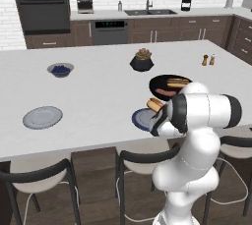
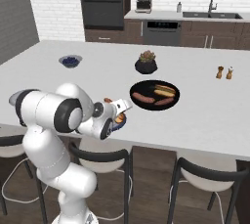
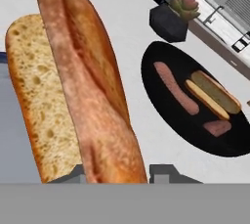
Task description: Place one bun and one sausage from the bowl on each plate.
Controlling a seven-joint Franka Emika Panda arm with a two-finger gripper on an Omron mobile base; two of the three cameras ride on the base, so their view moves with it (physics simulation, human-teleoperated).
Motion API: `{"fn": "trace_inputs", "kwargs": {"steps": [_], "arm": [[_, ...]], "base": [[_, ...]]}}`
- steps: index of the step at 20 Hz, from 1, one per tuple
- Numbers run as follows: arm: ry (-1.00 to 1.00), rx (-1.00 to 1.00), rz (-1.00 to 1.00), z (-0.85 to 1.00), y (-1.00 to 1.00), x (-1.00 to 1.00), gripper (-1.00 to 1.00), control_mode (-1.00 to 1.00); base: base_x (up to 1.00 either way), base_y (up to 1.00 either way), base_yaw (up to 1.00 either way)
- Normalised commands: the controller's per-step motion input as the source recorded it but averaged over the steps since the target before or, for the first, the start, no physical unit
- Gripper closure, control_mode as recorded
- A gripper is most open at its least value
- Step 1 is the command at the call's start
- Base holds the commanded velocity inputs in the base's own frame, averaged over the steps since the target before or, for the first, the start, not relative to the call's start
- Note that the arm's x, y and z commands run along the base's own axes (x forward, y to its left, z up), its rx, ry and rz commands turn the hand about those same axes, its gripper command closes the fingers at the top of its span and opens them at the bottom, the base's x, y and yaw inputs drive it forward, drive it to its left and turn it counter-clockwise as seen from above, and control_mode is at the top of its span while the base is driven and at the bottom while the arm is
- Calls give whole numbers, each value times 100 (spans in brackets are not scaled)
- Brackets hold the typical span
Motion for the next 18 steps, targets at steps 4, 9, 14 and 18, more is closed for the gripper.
{"fn": "trace_inputs", "kwargs": {"steps": [4,9,14,18], "arm": [[10,3,-3,-13,5,23,100,-100],[10,0,-2,-29,18,20,100,-100],[2,0,-1,-34,26,25,100,-100],[2,0,-1,-34,29,9,100,-100]], "base": [[0,0,0],[0,0,0],[0,0,0],[0,0,0]]}}
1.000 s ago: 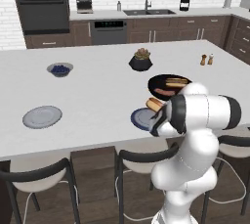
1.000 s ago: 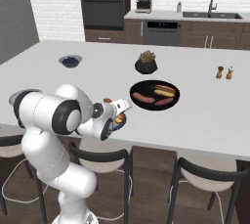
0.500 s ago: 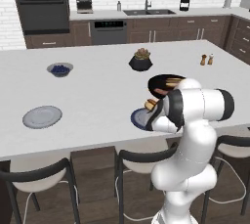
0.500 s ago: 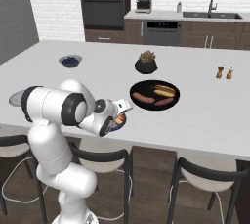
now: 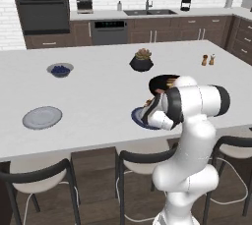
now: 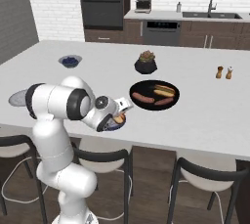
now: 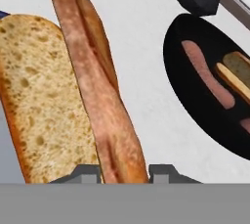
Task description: Place one bun and one sausage from the bowl on each plate.
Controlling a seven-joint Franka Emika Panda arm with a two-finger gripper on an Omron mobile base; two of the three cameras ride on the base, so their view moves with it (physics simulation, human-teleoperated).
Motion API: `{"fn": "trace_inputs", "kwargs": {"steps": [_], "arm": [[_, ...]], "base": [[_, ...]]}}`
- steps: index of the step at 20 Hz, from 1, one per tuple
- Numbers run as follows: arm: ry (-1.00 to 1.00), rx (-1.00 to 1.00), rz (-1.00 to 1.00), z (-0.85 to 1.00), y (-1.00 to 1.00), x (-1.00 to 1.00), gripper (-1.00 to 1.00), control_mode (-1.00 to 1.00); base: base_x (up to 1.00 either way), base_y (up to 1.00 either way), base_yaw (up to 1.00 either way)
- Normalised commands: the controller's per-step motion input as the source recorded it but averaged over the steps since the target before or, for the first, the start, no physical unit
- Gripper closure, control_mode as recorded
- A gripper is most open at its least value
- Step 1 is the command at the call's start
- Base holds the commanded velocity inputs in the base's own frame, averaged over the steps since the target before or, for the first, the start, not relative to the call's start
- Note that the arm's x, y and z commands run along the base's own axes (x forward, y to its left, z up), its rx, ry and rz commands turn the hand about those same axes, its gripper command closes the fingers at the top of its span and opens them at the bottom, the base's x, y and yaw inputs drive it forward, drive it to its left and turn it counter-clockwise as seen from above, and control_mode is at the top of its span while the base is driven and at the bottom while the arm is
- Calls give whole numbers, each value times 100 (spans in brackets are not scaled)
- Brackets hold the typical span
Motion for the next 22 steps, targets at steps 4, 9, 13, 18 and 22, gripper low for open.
{"fn": "trace_inputs", "kwargs": {"steps": [4,9,13,18,22], "arm": [[0,0,-1,-8,54,-29,-100,-100],[-2,0,-4,28,13,-25,-100,-100],[0,1,-4,56,0,-6,-100,-100],[6,4,-6,65,0,3,-100,-100],[19,1,-8,12,0,27,-100,-100]], "base": [[0,0,0],[0,0,0],[0,0,0],[0,0,0],[0,0,0]]}}
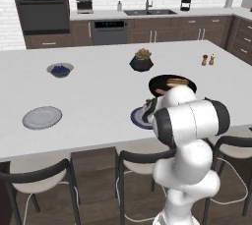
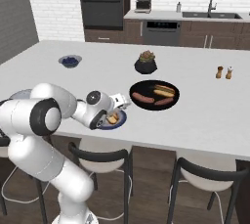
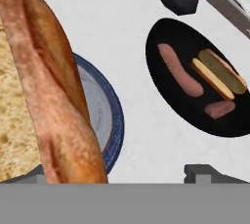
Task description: Place one bun and one sausage from the bowl on each plate.
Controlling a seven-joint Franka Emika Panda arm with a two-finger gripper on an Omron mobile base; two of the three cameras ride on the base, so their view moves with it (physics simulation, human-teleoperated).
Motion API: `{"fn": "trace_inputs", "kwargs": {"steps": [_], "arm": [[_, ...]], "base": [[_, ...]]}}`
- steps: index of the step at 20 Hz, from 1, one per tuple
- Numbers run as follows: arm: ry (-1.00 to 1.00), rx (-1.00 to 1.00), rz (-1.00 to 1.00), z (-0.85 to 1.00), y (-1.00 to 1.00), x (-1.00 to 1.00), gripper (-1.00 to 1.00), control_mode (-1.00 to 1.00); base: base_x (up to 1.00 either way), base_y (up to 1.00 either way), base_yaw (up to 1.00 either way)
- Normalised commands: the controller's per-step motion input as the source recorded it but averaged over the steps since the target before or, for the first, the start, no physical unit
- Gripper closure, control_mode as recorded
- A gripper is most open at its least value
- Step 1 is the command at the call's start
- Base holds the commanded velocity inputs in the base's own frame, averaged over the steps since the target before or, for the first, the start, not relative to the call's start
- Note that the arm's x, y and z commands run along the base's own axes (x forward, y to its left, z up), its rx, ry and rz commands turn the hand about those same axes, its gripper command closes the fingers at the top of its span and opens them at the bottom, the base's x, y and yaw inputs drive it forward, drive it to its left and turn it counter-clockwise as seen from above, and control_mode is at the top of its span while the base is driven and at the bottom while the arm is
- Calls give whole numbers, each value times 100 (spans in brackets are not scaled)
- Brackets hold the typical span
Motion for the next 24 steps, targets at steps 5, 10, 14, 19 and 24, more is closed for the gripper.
{"fn": "trace_inputs", "kwargs": {"steps": [5,10,14,19,24], "arm": [[11,-2,-7,-26,14,30,-100,-100],[0,-9,-9,-53,63,18,-100,-100],[0,-4,-9,-35,61,3,-100,-100],[6,0,-5,-20,73,-10,-100,-100],[4,1,-6,16,55,-30,-100,-100]], "base": [[0,0,0],[0,0,0],[0,0,0],[0,0,0],[0,0,0]]}}
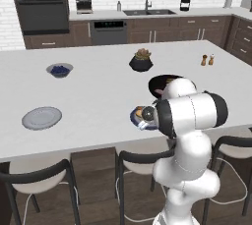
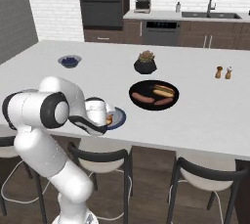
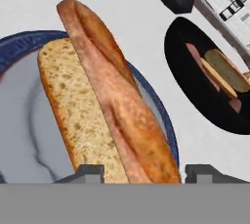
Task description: Place one bun and one sausage from the bowl on each plate.
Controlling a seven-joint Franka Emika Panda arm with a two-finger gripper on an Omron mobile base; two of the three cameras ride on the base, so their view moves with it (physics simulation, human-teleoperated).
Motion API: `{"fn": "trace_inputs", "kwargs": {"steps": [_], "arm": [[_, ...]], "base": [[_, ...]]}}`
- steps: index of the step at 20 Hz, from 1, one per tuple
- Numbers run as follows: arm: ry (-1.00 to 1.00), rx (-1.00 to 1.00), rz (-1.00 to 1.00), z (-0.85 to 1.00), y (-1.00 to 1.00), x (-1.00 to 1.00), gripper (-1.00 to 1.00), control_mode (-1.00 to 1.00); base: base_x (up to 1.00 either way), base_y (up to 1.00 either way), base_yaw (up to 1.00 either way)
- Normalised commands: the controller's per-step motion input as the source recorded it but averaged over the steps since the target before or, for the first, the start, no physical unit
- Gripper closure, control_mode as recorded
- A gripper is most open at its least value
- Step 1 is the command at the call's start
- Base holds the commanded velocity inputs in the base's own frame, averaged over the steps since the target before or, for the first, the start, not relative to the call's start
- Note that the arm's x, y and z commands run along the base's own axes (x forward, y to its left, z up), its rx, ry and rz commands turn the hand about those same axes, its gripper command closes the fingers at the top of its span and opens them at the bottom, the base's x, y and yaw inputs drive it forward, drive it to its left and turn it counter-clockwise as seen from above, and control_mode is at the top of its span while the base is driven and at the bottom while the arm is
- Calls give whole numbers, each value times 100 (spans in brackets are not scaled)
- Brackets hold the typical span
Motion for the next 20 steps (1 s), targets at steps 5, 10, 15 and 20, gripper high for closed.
{"fn": "trace_inputs", "kwargs": {"steps": [5,10,15,20], "arm": [[6,7,-12,64,25,-12,-100,-100],[5,7,-15,88,13,0,-100,-100],[0,5,-16,100,4,0,-100,-100],[3,16,-10,100,0,-2,-100,-100]], "base": [[0,0,0],[0,0,0],[0,0,0],[0,0,0]]}}
